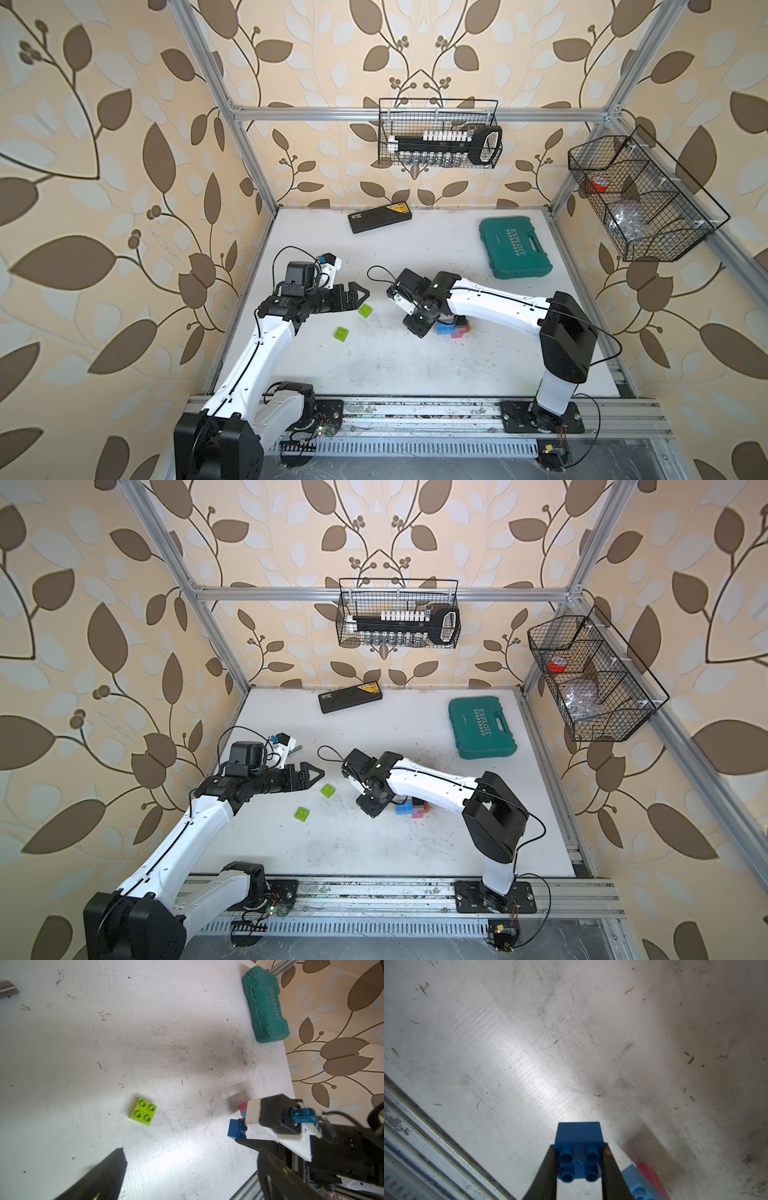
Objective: Assemble the number 4 with lego
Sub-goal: Pick up the lego brick from the center of the board, then assemble the lego brick with the lego brick.
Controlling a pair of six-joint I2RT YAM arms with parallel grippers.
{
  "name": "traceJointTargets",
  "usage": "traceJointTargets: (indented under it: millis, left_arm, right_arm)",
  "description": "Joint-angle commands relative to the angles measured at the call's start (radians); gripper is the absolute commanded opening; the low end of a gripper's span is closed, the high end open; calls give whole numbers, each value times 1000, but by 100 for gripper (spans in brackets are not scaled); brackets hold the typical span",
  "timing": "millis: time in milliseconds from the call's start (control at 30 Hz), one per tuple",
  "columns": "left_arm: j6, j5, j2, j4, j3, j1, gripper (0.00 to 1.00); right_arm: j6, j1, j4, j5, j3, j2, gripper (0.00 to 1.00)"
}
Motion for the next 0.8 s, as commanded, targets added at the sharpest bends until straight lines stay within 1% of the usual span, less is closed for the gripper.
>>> traceJointTargets:
  millis: [0,67,167,233,333,567,767]
  left_arm:
    - [16,38,-26,24,5,4,99]
    - [20,49,-29,25,3,4,99]
    - [21,80,-32,44,0,2,99]
    - [13,92,-31,63,0,-4,99]
    - [19,71,-26,69,10,-31,99]
    - [46,27,19,93,34,-99,99]
    - [56,39,34,108,33,-104,99]
  right_arm:
    - [57,-21,-60,8,37,-53,20]
    - [106,-44,-100,12,56,-76,20]
    - [208,-118,-176,-17,73,-103,20]
    - [259,-161,-189,-37,47,-140,20]
    - [317,-198,-204,-43,13,-199,20]
    - [405,-212,-263,-8,-33,-280,19]
    - [456,-212,-269,8,-97,-338,18]
